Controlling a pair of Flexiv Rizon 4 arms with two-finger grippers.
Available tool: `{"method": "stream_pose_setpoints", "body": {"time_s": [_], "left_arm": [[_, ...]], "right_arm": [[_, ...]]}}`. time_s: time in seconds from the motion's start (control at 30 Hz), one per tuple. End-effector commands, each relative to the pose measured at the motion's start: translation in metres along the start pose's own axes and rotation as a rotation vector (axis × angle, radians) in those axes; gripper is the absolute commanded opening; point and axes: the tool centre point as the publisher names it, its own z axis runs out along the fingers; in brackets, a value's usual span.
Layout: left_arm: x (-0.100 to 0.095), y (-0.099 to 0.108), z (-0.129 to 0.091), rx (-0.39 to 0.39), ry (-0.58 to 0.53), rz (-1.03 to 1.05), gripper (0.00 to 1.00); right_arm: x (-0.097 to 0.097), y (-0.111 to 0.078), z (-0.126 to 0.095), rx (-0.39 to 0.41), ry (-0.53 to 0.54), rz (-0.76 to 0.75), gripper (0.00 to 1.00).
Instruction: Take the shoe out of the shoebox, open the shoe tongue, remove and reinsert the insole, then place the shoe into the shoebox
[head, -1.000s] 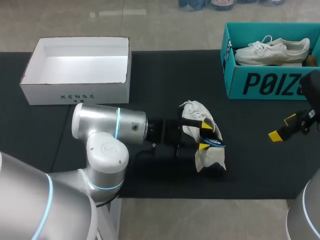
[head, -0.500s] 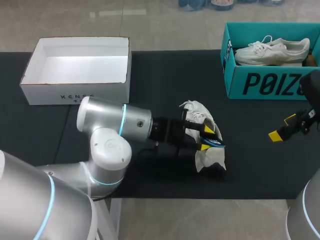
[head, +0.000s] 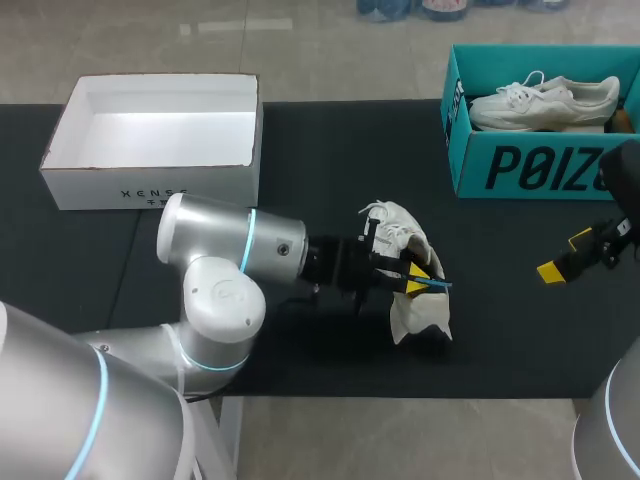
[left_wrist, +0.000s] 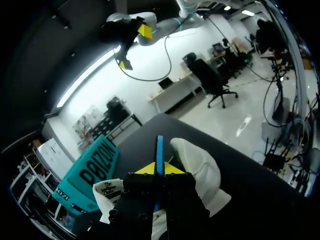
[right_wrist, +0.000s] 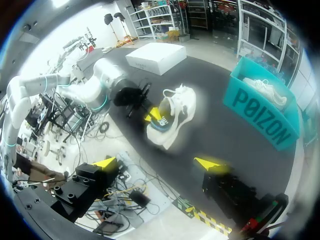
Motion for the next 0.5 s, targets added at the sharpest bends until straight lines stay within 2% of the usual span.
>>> {"method": "stream_pose_setpoints", "body": {"time_s": [0.03,0.2,0.5], "left_arm": [[-0.003,-0.003,0.0,-0.024,0.004,0.023,0.0],[-0.007,-0.001,-0.003,-0.057,0.013,0.081,0.0],[-0.02,0.032,-0.003,-0.096,0.034,0.149,0.0]], "right_arm": [[0.001,-0.002,0.0,-0.002,-0.003,0.0,1.0],[0.001,-0.002,0.0,-0.002,-0.003,0.0,1.0],[0.001,-0.002,0.0,-0.002,-0.003,0.0,1.0]]}}
